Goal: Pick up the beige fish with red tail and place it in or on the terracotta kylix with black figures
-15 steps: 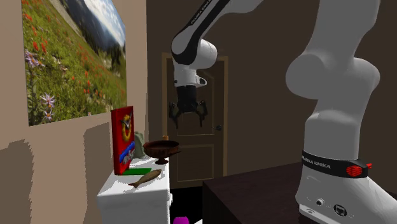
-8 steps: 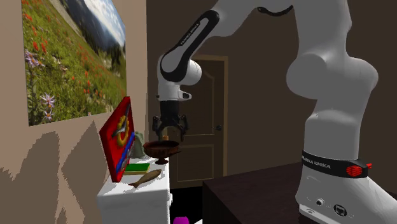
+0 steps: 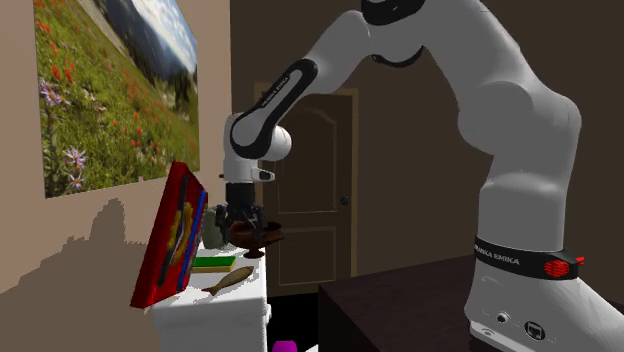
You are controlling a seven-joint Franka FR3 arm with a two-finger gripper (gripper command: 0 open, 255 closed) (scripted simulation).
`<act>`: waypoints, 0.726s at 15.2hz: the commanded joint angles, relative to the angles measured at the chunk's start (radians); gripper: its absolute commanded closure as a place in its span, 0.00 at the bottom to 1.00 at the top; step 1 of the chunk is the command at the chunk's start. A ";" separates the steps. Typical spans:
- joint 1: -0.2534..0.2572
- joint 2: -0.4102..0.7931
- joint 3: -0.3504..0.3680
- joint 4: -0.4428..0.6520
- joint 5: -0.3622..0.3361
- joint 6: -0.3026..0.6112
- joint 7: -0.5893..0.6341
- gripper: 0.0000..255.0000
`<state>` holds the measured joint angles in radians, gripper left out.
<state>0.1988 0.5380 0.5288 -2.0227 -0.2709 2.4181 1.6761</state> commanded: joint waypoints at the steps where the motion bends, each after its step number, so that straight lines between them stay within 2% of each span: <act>1: 0.047 0.088 -0.037 0.096 -0.023 -0.002 0.056 0.00; 4: 0.099 0.193 -0.076 0.221 -0.033 -0.008 0.111 0.00; 11: 0.126 0.264 -0.106 0.237 -0.060 0.048 0.127 0.00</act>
<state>0.3217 0.7932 0.4261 -1.7892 -0.3281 2.4602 1.8019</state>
